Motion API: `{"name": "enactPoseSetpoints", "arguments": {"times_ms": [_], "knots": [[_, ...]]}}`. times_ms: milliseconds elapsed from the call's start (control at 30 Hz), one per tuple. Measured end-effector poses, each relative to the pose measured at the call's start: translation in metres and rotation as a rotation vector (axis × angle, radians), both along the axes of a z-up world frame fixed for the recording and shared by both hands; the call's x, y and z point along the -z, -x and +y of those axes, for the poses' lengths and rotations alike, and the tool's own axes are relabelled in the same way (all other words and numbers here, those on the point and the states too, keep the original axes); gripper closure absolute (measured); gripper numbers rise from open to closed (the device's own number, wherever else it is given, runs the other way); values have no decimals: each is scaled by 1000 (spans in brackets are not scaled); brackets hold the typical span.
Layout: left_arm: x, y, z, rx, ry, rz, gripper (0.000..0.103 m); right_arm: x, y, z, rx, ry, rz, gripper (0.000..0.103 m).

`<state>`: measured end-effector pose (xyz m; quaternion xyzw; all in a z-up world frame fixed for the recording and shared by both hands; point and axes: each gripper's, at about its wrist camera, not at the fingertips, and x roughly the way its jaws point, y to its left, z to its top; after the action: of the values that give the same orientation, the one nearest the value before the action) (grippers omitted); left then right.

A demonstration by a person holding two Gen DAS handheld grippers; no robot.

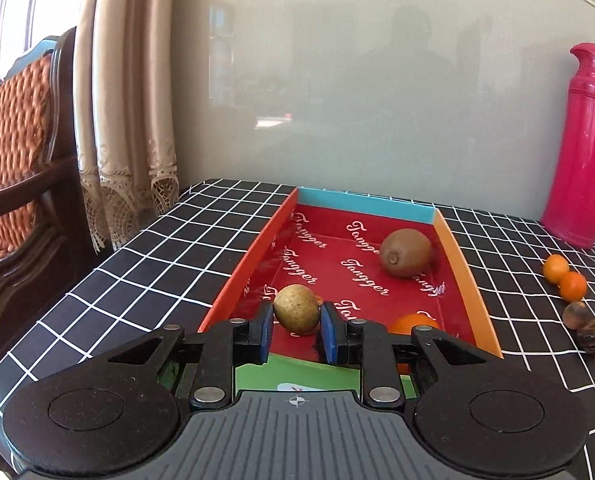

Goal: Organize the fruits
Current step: 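Carry the tan fruit with the left gripper into the box and release, then reach the right gripper to a dark brown date and grasp it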

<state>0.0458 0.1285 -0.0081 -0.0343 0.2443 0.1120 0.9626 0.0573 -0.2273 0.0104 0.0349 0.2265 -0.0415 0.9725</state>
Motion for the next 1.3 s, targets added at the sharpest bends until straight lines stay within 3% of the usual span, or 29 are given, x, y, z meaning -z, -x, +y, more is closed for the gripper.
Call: {"name": "enactPoseSetpoints", "arguments": {"times_ms": [167, 200, 233, 300, 333, 467, 633, 833, 1067, 1300], "knots": [[2, -4, -6, -3, -7, 6, 77, 2, 2, -5, 8, 11, 2, 0], [1, -4, -8, -1, -7, 1, 73, 2, 2, -7, 11, 12, 2, 0], [0, -3, -9, 2, -7, -5, 67, 1, 3, -8, 14, 10, 0, 0], [-2, 0, -12, -10, -29, -25, 23, 1, 4, -12, 18, 6, -3, 0], [-3, 2, -15, -18, -46, -45, 20, 1, 5, -13, 19, 6, -3, 0], [-7, 6, -16, -18, -54, -75, 18, 1, 7, -14, 7, 5, -9, 0], [-12, 9, -21, -24, -63, -103, 5, 1, 9, -11, -27, 17, -19, 0], [-13, 18, -28, -44, -69, -193, 2, 1, 13, 7, -101, 113, -47, 0], [-10, 14, -24, -48, -78, -171, 0, 7, 13, 32, -187, 238, -51, 2], [-8, 12, -20, -48, -70, -157, 0, 11, 9, 40, -219, 240, -26, 0]]}}
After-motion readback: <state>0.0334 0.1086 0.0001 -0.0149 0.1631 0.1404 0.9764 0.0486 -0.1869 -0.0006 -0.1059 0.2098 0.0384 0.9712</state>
